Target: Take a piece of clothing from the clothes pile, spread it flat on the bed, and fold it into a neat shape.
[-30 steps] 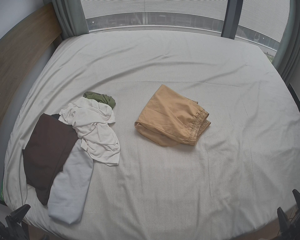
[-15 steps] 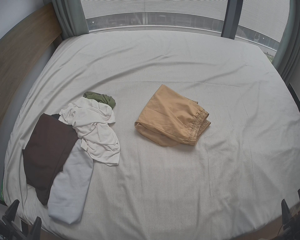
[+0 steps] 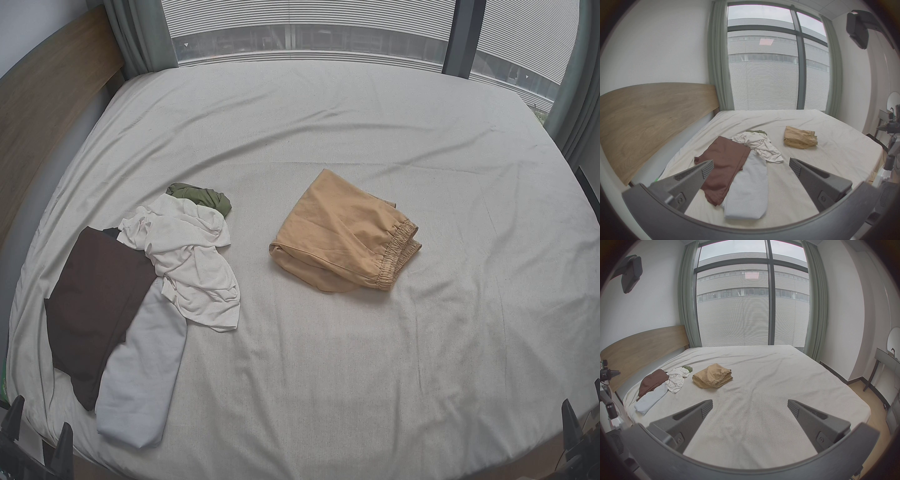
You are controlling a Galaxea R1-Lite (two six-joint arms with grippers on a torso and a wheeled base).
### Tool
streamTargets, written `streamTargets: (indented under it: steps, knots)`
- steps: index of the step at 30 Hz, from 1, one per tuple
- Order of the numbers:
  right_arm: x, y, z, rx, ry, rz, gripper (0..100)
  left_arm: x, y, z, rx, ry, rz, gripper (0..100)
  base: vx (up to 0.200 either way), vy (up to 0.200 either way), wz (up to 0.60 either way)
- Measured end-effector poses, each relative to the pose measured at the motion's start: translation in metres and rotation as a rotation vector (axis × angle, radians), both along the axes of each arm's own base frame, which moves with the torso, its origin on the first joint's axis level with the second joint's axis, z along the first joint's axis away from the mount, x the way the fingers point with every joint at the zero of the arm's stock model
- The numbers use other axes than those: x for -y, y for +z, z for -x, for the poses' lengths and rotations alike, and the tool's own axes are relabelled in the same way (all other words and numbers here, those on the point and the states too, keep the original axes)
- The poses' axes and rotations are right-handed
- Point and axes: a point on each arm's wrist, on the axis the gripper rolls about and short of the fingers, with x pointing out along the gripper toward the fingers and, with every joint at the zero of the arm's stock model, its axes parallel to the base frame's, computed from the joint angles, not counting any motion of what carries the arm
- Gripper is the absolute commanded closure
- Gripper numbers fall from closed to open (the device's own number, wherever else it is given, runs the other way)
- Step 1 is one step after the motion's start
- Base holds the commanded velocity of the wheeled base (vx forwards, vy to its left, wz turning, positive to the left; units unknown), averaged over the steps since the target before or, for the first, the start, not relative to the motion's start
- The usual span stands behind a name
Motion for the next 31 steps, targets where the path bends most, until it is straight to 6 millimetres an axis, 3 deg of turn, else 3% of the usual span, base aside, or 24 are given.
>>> streamTargets:
  steps: [31]
  knots:
    - [-0.0009,0.0001,-0.0001,-0.001,0.044,0.02,0,-0.0001,-0.001,0.0,-0.01,0.002,0.017,0,0.0,0.0,0.0]
